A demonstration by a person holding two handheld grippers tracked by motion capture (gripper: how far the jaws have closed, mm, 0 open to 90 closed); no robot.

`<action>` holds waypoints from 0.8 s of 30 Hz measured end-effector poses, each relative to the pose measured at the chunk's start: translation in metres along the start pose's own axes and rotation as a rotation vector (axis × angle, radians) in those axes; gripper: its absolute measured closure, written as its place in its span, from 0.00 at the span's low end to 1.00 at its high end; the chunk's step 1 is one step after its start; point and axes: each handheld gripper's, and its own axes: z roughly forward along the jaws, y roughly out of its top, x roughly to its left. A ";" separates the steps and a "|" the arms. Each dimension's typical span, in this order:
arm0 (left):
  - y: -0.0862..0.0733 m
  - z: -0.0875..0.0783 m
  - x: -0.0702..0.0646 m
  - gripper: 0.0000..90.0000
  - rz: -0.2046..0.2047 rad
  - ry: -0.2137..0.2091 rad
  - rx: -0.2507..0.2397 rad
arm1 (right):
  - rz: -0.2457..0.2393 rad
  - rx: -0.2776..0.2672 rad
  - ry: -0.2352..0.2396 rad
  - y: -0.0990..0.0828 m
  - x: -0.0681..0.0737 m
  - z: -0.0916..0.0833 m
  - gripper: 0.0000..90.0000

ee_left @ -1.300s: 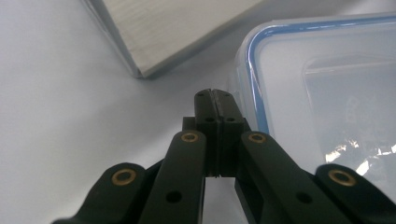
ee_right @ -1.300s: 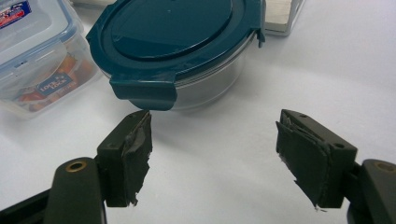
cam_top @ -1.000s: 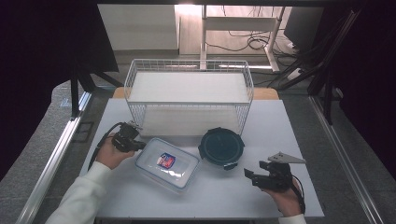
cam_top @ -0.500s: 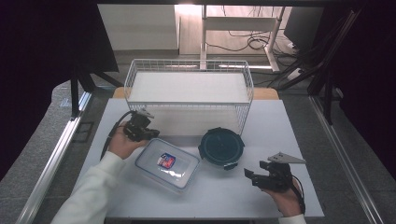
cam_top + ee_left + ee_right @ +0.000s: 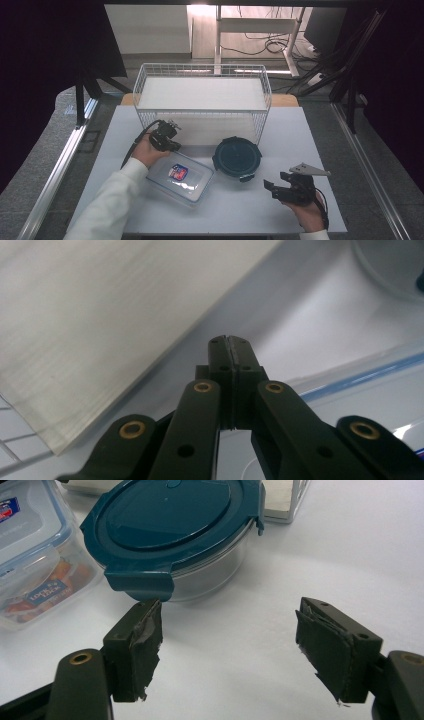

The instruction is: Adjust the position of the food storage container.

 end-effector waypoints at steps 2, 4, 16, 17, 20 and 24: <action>-0.001 -0.001 0.001 1.00 -0.007 -0.006 0.002 | 0.003 0.006 0.001 0.000 0.000 0.001 0.29; -0.002 -0.002 0.001 1.00 -0.016 -0.008 0.005 | 0.001 0.008 0.000 0.000 0.000 0.002 0.29; -0.013 -0.004 -0.011 1.00 -0.009 -0.031 0.026 | 0.002 0.008 0.019 0.001 0.003 0.002 0.29; -0.015 -0.005 -0.012 1.00 -0.016 -0.031 0.023 | 0.000 0.008 0.019 0.001 0.004 0.002 0.29; -0.020 -0.007 -0.012 1.00 -0.025 -0.031 0.018 | -0.003 0.006 0.019 0.001 0.005 0.002 0.29; -0.028 -0.011 -0.010 1.00 -0.035 -0.039 0.014 | 0.005 0.008 0.034 0.001 0.005 0.004 0.29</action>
